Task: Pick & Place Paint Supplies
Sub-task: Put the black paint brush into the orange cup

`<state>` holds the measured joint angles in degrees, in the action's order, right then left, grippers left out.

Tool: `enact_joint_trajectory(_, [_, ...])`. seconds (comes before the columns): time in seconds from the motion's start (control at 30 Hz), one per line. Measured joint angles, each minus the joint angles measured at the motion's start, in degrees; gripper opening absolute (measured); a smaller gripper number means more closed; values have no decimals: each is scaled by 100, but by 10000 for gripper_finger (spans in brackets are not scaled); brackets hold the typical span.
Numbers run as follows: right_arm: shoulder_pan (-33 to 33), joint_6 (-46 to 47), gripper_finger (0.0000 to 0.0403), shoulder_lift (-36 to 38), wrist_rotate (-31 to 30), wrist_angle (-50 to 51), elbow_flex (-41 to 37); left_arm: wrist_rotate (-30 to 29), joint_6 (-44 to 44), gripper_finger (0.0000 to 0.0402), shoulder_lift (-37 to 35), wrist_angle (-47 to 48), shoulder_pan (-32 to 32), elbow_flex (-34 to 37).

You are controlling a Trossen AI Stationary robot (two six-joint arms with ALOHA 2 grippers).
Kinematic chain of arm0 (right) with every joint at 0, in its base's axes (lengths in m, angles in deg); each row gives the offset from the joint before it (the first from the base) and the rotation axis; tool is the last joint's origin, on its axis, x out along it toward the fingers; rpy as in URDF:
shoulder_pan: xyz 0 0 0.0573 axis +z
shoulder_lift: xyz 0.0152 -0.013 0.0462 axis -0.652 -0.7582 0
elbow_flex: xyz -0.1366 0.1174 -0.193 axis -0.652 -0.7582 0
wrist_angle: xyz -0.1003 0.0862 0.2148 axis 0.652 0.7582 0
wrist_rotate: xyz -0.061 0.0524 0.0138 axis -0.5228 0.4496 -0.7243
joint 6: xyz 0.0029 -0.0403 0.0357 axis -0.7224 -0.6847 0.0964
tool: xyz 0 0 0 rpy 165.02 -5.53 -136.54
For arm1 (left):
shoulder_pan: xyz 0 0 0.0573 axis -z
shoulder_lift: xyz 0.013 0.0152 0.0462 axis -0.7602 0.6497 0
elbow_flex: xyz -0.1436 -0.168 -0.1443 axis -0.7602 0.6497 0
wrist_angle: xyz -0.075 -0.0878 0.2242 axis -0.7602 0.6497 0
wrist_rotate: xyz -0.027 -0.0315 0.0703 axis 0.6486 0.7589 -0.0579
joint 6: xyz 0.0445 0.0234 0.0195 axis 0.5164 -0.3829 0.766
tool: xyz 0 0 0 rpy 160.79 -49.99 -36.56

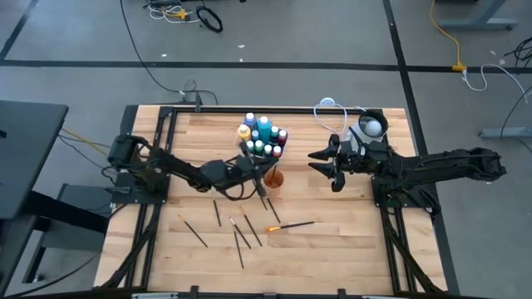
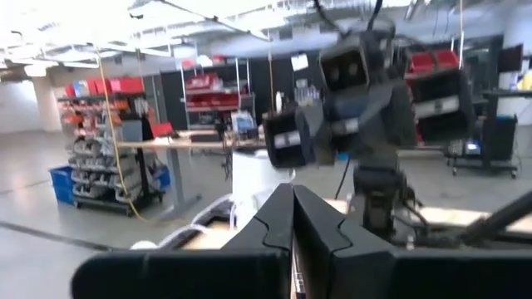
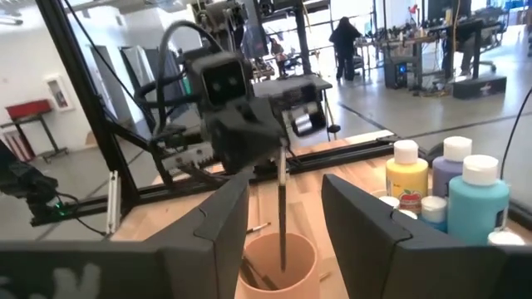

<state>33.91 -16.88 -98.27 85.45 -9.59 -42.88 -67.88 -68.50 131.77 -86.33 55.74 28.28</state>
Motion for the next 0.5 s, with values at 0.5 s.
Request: enact_joint_trajectory(0.5, [0, -165, 158, 0, 0, 2, 0, -164, -665, 25, 271, 1039, 4, -4])
